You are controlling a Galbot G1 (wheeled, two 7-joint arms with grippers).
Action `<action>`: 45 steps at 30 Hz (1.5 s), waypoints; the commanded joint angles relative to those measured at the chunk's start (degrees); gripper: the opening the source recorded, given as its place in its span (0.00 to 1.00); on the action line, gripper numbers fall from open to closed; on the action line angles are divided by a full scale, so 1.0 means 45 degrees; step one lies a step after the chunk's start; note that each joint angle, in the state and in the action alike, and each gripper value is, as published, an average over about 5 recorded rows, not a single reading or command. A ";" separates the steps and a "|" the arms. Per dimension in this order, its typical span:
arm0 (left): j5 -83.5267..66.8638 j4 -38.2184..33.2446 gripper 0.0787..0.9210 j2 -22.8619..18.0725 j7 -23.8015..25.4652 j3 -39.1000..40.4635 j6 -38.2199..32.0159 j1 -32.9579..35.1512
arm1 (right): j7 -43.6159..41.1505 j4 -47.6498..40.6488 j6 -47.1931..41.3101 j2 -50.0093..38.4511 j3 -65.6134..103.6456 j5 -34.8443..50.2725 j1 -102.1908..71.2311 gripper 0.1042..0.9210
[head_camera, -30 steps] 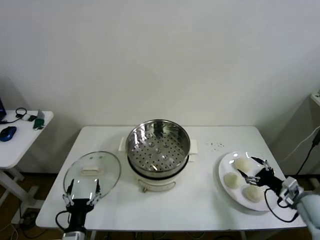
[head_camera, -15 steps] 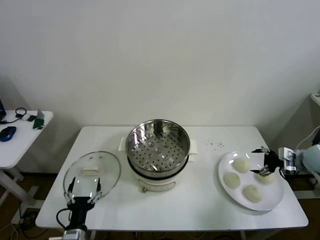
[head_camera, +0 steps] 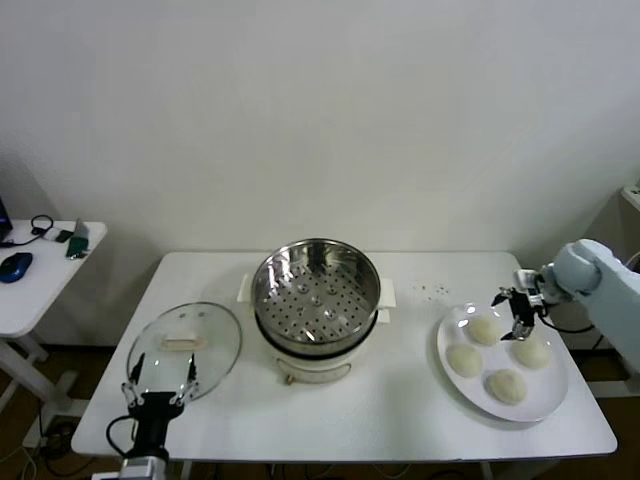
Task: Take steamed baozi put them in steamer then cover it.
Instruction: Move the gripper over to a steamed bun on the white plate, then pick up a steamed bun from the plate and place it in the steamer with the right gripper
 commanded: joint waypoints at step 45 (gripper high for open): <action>-0.0019 0.0176 0.88 -0.0024 -0.0030 -0.0172 0.0090 -0.0109 | -0.0069 -0.2229 0.1048 0.1958 -0.2097 -0.0787 0.1335 0.77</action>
